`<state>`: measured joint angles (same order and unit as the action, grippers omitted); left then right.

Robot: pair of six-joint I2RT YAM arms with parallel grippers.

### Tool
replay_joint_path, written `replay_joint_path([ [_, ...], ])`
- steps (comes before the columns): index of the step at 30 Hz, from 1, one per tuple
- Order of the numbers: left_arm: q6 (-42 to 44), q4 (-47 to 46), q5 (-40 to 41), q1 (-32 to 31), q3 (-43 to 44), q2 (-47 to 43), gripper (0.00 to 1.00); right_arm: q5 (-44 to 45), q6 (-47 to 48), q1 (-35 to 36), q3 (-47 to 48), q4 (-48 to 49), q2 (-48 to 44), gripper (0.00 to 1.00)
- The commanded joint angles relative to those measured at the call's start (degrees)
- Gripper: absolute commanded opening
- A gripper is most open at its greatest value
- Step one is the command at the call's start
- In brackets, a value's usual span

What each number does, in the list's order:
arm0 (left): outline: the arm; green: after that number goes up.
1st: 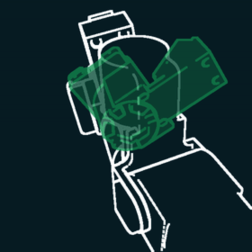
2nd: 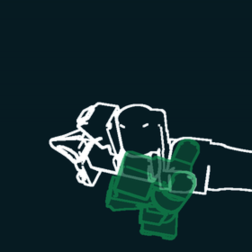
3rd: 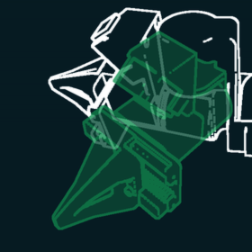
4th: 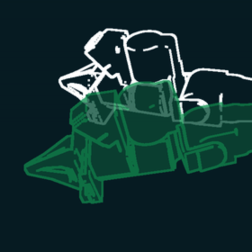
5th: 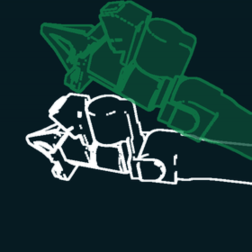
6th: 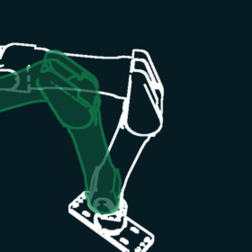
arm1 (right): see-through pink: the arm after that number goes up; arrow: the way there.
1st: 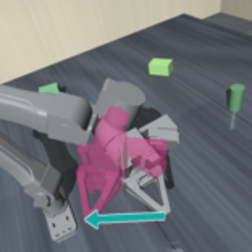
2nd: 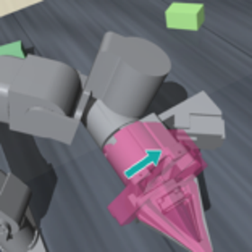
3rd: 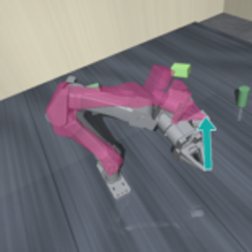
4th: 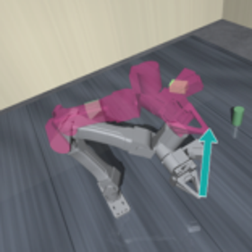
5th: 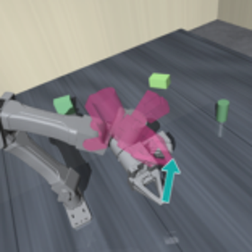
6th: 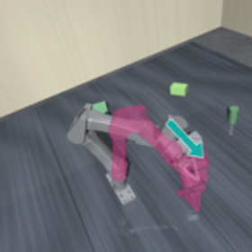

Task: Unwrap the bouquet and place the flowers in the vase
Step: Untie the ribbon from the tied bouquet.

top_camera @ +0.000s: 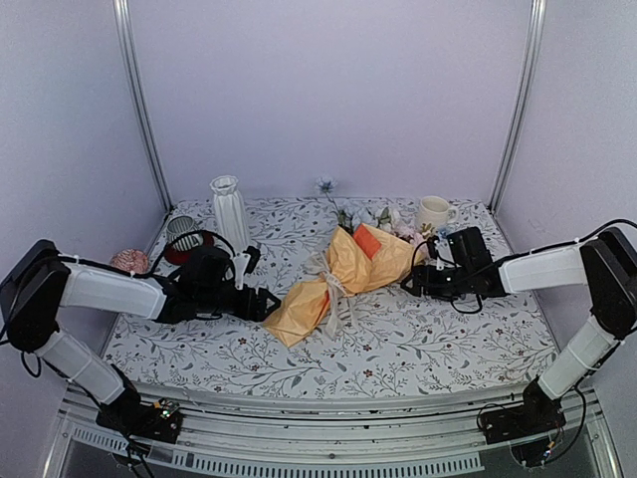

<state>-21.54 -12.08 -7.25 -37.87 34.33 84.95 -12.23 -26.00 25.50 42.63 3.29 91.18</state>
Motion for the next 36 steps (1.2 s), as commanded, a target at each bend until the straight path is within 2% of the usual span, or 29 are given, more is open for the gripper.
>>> replay_joint_path([
  [1, 3.53, 0.71, -2.59, 1.88, 3.16, 3.55, 0.79, -6.22, 2.18, 1.24, -4.53, 5.41, -4.36, 0.72],
  [3, 4.43, 0.41, -4.12, 2.1, 4.25, 5.06, 0.79, -8.54, 3.2, 2.34, -6.21, 8.46, -5.36, 0.65],
  [8, 5.19, -0.23, -8.12, 2.18, 6.85, 7.78, 0.81, -11.99, 5.42, 7.15, -9.64, 15.68, -6.23, 0.63],
  [12, 4.35, -0.3, -10.86, 2.18, 8.76, 9.89, 0.82, -10.96, 6.45, 10.64, -10.29, 19.36, -4.37, 0.6],
  [22, 4.31, 0.08, -15.64, 2.01, 9.26, 13.54, 0.8, -2.01, 7.5, 18.76, -3.51, 17.37, 5.34, 0.56],
  [29, 4.24, 0.21, -17.51, 0.73, 8.1, 14.37, 0.79, 2.91, 7.38, 20.76, 2.02, 15.41, 10.6, 0.54],
  [36, 3.58, 0.12, -16.18, -1.56, 7.18, 14.64, 0.79, 3.08, 7.06, 21.06, 6.27, 13.28, 14.61, 0.39],
])
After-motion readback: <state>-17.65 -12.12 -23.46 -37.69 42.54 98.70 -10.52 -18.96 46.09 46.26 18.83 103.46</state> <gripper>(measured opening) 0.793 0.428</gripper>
